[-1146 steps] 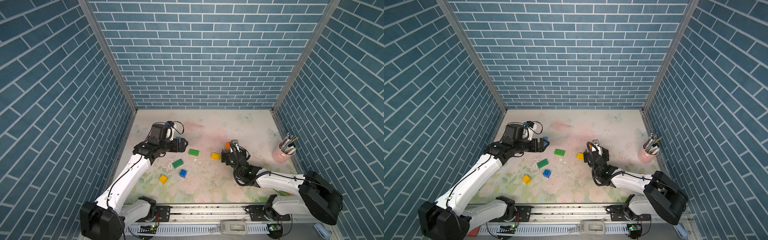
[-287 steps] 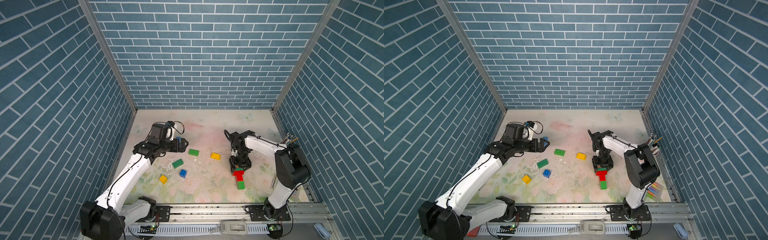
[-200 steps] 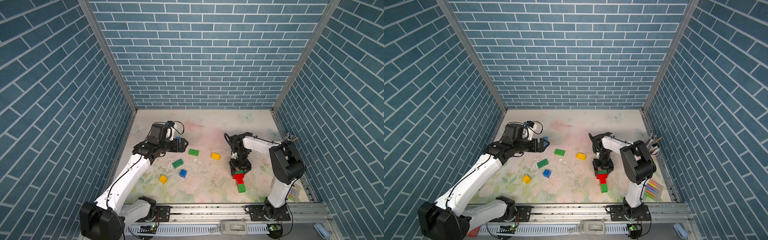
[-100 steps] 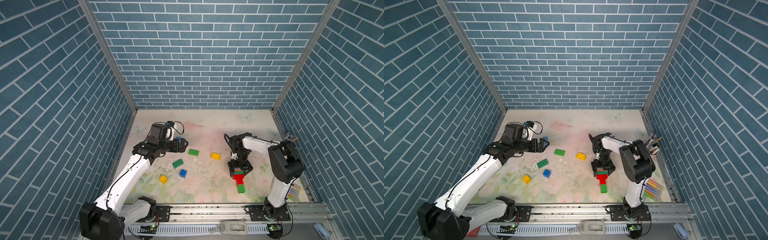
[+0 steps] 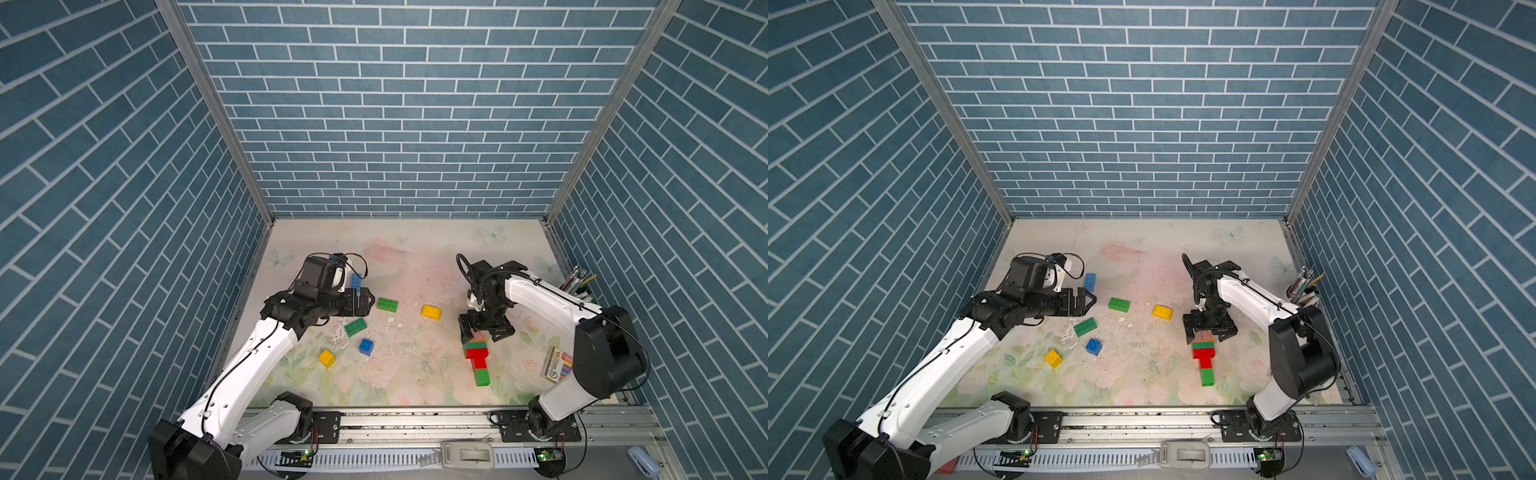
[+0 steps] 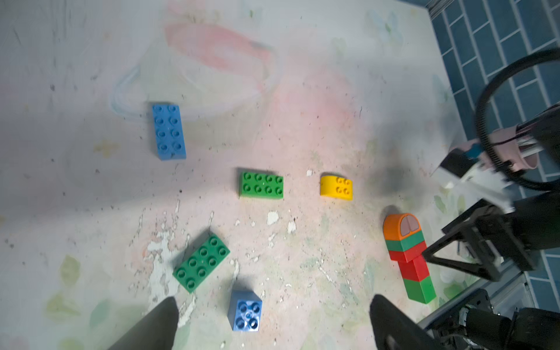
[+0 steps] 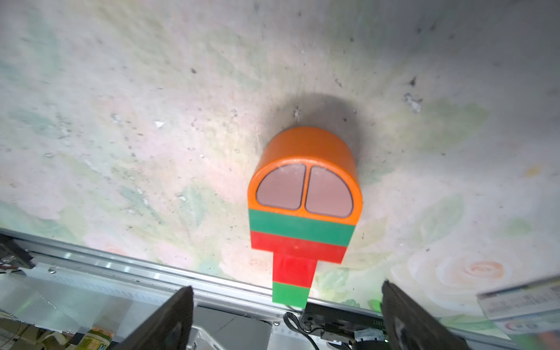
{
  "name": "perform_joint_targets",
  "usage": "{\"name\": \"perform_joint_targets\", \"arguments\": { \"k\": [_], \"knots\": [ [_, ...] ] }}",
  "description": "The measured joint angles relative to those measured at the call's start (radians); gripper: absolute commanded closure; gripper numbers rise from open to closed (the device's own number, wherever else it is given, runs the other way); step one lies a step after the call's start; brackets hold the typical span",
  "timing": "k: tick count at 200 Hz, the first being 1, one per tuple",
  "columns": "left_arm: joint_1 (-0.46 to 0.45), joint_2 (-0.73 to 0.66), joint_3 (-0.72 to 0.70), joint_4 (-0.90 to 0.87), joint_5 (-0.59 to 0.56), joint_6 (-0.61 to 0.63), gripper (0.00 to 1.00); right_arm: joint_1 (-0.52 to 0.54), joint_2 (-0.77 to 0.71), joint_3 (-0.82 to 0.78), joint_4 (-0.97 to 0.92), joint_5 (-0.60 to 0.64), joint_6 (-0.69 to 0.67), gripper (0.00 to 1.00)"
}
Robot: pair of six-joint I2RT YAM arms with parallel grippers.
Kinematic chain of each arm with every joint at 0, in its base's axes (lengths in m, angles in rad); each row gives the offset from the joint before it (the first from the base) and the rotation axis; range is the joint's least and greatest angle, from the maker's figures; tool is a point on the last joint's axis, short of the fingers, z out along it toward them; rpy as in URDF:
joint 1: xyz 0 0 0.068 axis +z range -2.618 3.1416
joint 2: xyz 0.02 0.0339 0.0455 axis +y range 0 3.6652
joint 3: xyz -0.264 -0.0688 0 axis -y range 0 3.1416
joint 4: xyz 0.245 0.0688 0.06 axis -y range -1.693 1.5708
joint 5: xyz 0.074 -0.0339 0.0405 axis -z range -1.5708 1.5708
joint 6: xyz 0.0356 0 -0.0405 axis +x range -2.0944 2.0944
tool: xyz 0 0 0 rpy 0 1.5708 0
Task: Assemble an ice cream with lego
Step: Adjust the lego brick at the center of the board, then pick up the lego brick from the center of the board.
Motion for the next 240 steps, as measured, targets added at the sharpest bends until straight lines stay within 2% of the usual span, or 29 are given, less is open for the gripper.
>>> {"name": "perform_joint_targets", "arguments": {
  "k": [48,92,181,240],
  "knots": [
    [-0.112,-0.004,-0.087,-0.123,-0.01,-0.068,0.06,0.0,-0.134,0.074,-0.032,0.003,0.046,0.03],
    [-0.205,0.058,-0.145,-0.147,-0.003,-0.06,0.13,0.0,-0.186,0.089,-0.019,-0.011,0.082,0.04],
    [-0.256,0.287,-0.132,-0.087,-0.056,0.037,0.23,0.0,-0.257,0.089,0.011,-0.024,0.129,0.05],
    [-0.259,0.396,-0.105,-0.025,-0.117,0.032,0.39,0.0,-0.316,0.089,0.018,-0.024,0.154,0.06]
  ]
}}
